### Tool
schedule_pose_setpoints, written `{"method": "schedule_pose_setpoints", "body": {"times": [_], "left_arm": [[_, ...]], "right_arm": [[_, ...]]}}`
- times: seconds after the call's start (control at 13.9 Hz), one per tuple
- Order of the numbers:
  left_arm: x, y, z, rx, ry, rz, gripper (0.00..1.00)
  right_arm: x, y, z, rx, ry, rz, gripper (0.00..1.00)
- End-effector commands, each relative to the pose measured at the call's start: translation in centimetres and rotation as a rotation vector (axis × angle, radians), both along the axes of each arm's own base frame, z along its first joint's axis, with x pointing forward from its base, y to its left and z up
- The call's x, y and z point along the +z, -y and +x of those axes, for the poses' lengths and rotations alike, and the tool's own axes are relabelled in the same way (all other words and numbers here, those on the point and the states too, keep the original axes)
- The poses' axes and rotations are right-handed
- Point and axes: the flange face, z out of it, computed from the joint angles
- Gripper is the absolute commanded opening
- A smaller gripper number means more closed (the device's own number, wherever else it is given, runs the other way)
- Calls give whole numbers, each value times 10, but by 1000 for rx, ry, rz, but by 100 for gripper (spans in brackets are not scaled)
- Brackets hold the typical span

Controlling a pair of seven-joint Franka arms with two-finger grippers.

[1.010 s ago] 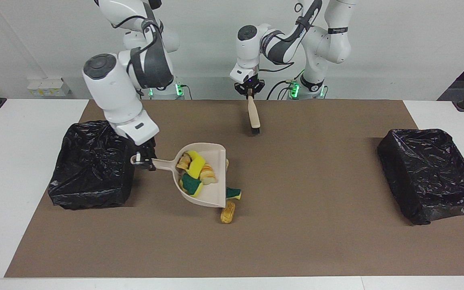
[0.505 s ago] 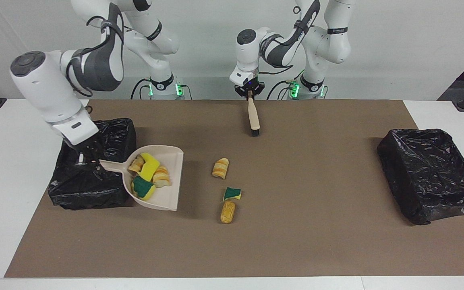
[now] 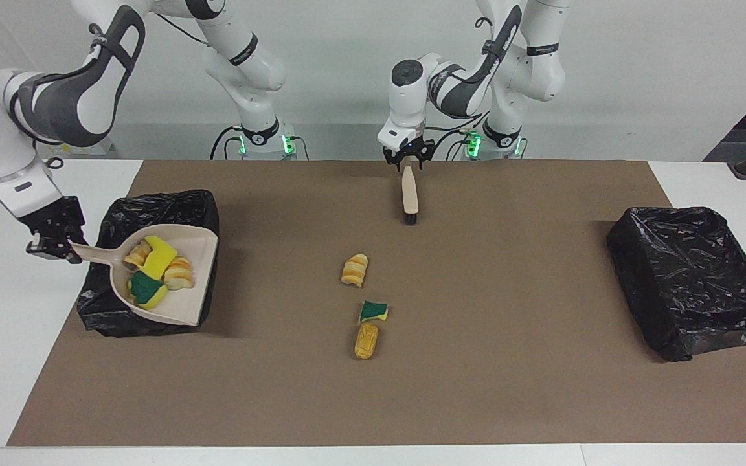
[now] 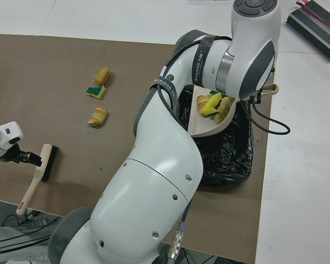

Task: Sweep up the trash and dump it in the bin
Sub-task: 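Tip the dustpan over the bin with the right gripper to dump trash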

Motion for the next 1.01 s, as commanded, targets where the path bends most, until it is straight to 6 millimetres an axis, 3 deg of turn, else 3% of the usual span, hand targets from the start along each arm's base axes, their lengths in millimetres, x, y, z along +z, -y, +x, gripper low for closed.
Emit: {"method": "schedule_pose_setpoints", "body": {"times": [0.0, 0.22, 0.51, 0.79, 0.94], "left_arm": [[52, -23, 59, -61, 33, -12, 100], [106, -77, 121, -76, 86, -47, 100], [164, -141, 161, -131, 107, -51, 100], [229, -196, 183, -165, 140, -54, 100], [252, -217, 193, -174, 133, -45, 100]], "right_arm": [[25, -13, -12, 58, -79, -114, 0], [47, -50, -10, 125, -141, -284, 0], [70, -87, -12, 148, -206, -485, 0], [102, -80, -25, 142, -195, -585, 0], [113, -80, -35, 115, -189, -568, 0]]}}
